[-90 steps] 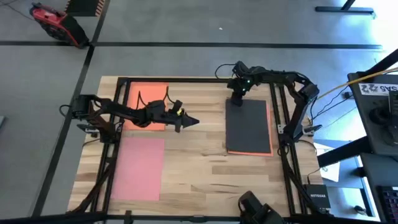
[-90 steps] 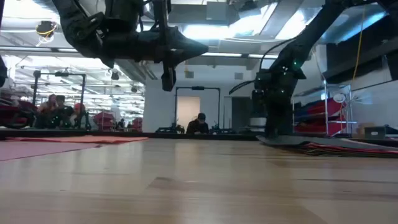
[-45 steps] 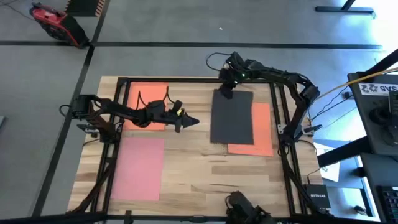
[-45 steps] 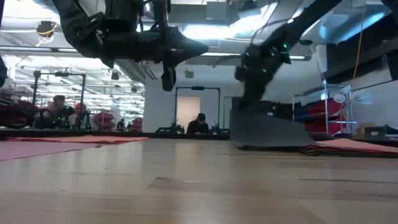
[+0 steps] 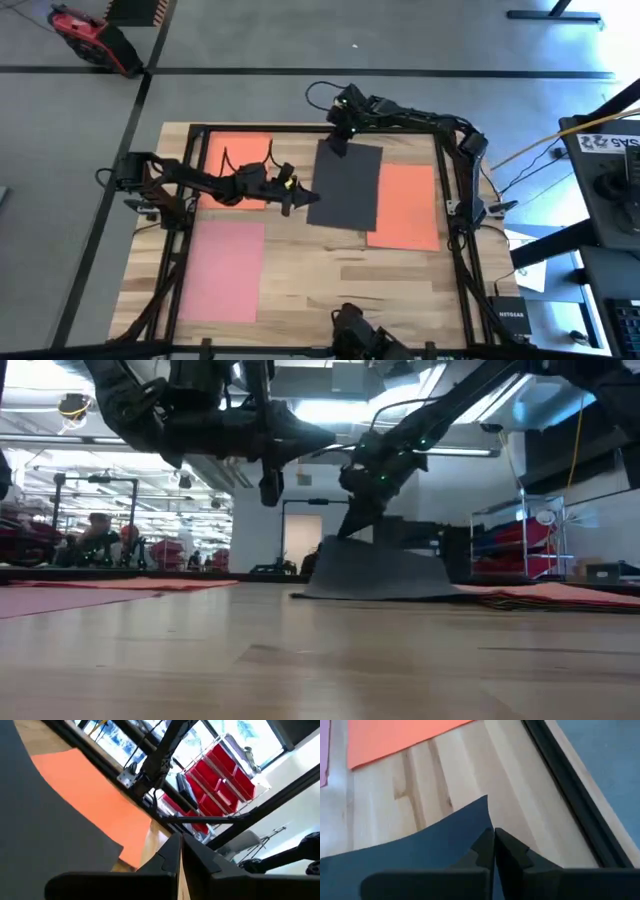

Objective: Organize paper
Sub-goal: Move the black color paper to the top center of the table

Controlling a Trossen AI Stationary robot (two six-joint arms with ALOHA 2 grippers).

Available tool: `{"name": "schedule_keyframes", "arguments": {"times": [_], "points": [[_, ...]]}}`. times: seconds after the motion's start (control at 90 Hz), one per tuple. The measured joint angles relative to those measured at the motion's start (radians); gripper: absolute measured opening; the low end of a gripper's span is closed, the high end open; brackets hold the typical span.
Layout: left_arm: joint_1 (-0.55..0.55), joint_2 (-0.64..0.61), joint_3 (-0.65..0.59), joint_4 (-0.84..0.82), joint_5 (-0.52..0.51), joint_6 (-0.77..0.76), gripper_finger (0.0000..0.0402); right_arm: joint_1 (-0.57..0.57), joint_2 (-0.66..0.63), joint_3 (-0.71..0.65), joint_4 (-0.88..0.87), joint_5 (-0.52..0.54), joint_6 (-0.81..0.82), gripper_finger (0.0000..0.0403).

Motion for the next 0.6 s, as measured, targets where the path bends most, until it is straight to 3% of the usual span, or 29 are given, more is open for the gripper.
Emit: {"name": "schedule_keyframes", "arguments": {"times": [0.6], "points": [[-0.022,0.000,0.043,-0.185,-0.018,0.048,0.0000,0.013,0.071,0.164,-0.007,-0.122,-0.006,0.0009]]}}
